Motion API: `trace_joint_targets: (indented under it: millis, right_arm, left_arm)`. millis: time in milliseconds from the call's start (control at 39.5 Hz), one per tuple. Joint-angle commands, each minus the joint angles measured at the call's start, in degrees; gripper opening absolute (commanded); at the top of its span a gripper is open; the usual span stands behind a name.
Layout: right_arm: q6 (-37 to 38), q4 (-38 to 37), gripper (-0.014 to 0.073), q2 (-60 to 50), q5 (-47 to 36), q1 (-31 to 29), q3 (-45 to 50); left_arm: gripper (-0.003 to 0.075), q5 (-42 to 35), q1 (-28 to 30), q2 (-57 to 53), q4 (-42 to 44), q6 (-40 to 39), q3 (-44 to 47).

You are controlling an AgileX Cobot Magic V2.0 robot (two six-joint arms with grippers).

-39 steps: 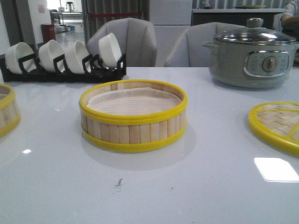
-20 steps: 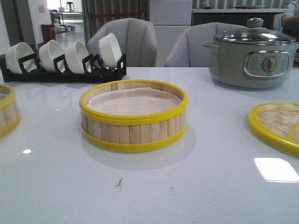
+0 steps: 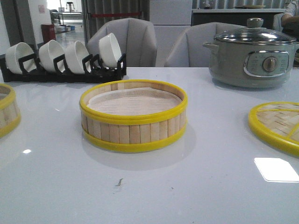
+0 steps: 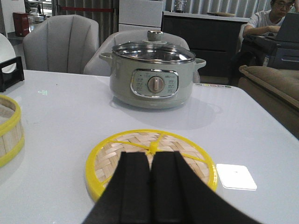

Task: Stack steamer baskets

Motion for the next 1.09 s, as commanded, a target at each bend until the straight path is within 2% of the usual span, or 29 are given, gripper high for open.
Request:
trace_joint_targets:
  millis: [0, 177, 329, 456, 608, 659, 735, 912, 1064]
  right_arm:
    - [-0.21, -0.18, 0.0029, -1.16, -5.26, -0.29, -0.86]
    - [-1.40, -1.18, 0.0029, -1.16, -5.68, -0.37, -0.86]
    - [-2.78, -1.80, 0.0029, -1.16, -10.40, -0.30, -0.86]
    - [1.74, -0.12, 0.0029, -1.16, -11.14, -0.10, -1.85]
    - [9.52, 0.51, 0.0029, 0.46, -3.87, -0.11, -8.45]
    - [11.76, 1.39, 0.0029, 3.05, 1.76, -0.11, -13.00]
    - [11.99, 1.39, 0.0029, 9.12, 9.59, -0.11, -19.76]
    - [11.93, 1.39, 0.0029, 29.36, 13.69, -0.11, -34.11]
    - [11.88, 1.39, 0.0029, 41.15, 23.10, -0.11, -43.25]
  left_arm:
    - [0.0085, -4.83, 0.01, -0.60, 0.04, -0.32, -2.34]
    - [0.0085, -4.40, 0.01, -0.60, 0.04, -0.32, -2.34]
    - [0.0085, -4.42, 0.01, -0.60, 0.04, -0.32, -2.34]
    - [0.0085, -4.42, 0.01, -0.60, 0.04, -0.32, -2.34]
    - [0.0085, -4.42, 0.01, -0.60, 0.04, -0.32, -2.34]
    - [0.0085, -4.42, 0.01, -0.60, 0.04, -0.32, -2.34]
    - [0.0085, -4.42, 0.01, -0.60, 0.15, -0.32, -2.34]
    - [0.0085, -4.42, 0.01, -0.60, 0.64, -0.32, -2.34]
    - [0.0085, -4.42, 0.01, -0.60, 1.84, -0.32, -2.34]
